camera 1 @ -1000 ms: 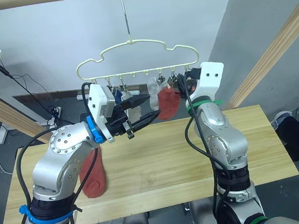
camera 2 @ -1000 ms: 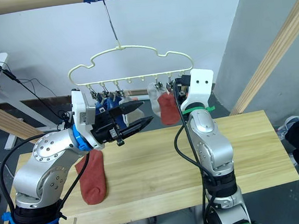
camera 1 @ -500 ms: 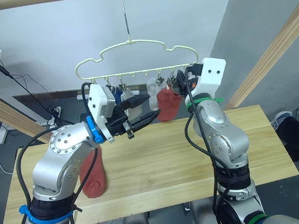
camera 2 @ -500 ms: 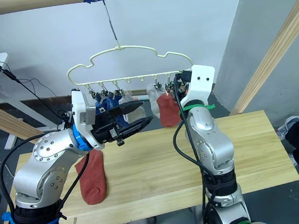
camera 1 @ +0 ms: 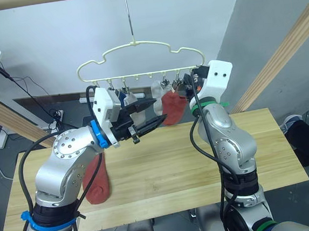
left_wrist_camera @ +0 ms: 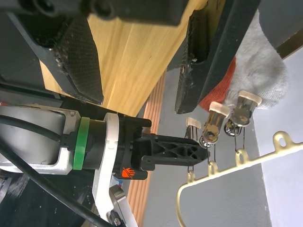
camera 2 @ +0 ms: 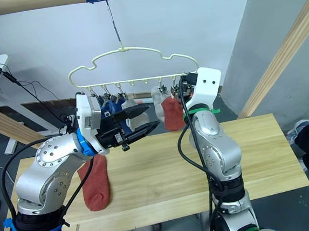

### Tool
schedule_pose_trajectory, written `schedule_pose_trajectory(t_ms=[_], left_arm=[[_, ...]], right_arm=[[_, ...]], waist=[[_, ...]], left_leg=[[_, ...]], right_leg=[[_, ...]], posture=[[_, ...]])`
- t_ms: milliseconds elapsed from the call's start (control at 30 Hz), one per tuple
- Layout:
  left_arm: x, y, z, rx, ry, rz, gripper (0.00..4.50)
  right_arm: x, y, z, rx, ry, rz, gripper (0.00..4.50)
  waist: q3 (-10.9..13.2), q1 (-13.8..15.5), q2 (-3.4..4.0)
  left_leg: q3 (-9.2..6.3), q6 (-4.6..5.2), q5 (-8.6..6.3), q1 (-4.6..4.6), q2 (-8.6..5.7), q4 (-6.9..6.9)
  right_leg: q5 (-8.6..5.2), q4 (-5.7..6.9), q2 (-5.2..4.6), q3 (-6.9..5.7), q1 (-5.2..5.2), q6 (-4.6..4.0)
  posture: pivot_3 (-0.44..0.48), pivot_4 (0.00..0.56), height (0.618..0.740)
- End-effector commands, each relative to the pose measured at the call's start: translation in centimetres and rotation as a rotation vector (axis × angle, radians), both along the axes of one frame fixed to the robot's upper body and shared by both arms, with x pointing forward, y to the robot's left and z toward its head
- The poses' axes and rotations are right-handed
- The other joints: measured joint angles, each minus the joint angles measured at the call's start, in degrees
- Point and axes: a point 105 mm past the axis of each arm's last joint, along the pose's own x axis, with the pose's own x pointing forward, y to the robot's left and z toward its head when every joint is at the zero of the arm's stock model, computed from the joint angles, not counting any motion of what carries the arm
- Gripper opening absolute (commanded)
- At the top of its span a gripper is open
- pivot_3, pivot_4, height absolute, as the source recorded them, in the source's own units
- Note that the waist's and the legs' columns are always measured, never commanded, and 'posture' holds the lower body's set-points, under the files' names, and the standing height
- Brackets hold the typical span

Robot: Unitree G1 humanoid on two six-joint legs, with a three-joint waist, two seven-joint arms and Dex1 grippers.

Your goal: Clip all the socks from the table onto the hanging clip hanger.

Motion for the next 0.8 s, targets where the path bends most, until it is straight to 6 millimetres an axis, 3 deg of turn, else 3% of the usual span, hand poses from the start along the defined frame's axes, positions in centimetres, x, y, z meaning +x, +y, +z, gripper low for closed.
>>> schedule_pose_trajectory(t_ms=[33, 133, 333, 500, 667, 733, 800], left_arm=[[-0.5, -0.3, 0.6, -0.010, -0.032, -0.016, 2.65], [-0.4, -0.1, 0.4, -0.015, -0.019, 0.001, 2.65], [0.2, 0.7, -0.9, 0.008, -0.010, 0.101, 2.65], [1.2, 2.8, -2.7, -0.002, 0.026, 0.283, 2.65], [2.2, 6.0, -4.2, -0.125, 0.119, 0.552, 3.71], [2.5, 8.9, -5.9, -0.157, 0.137, 0.811, 4.29], [1.9, 11.1, -7.8, -0.157, 0.173, 0.996, 4.47]], right_arm=[[-1.7, 2.8, 4.5, 0.139, -0.126, 0.090, 0.59], [-1.6, 2.6, 4.7, 0.135, -0.133, 0.082, 0.03], [-1.4, 2.1, 4.9, 0.126, -0.145, 0.072, 0.03], [-1.1, 1.8, 5.1, 0.100, -0.159, 0.064, 0.03], [-1.0, 1.7, 5.1, 0.091, -0.162, 0.064, 0.00], [-1.0, 1.7, 5.1, 0.089, -0.163, 0.067, 0.00], [-1.0, 1.7, 5.1, 0.086, -0.164, 0.069, 0.00]], waist=[[0.0, 0.0, 0.00], [0.0, 0.0, 0.00], [0.0, 0.0, 0.00], [0.0, 0.0, 0.00], [0.0, -0.2, 0.01], [0.0, -0.2, 0.01], [0.0, -0.2, 0.01]], left_leg=[[0.00, 0.00, 0.00, 0.00, 0.00, 0.00], [-0.01, 0.00, 0.00, 0.00, 0.00, 0.00], [-0.01, 0.00, 0.00, 0.00, 0.00, 0.02], [-0.02, 0.00, 0.00, 0.01, 0.01, 0.00], [-0.01, 0.00, 0.00, -0.01, 0.00, 0.04], [0.01, 0.01, 0.00, 0.02, 0.02, 0.02], [0.02, 0.01, -0.01, 0.02, 0.02, 0.01]], right_leg=[[0.00, 0.00, 0.00, 0.00, 0.00, 0.00], [0.00, 0.00, 0.00, 0.00, 0.01, 0.00], [0.00, 0.00, 0.00, 0.00, 0.01, 0.00], [0.00, 0.01, 0.00, -0.02, 0.00, 0.00], [0.01, 0.01, -0.03, -0.01, 0.00, -0.01], [0.01, 0.03, -0.03, 0.01, -0.01, -0.01], [0.02, 0.02, -0.04, 0.01, 0.00, -0.02]], posture=[[-0.086, 0.240, 0.740], [-0.088, 0.240, 0.740], [-0.088, 0.241, 0.740], [-0.085, 0.242, 0.740], [-0.082, 0.245, 0.740], [-0.078, 0.247, 0.740], [-0.078, 0.249, 0.740]])
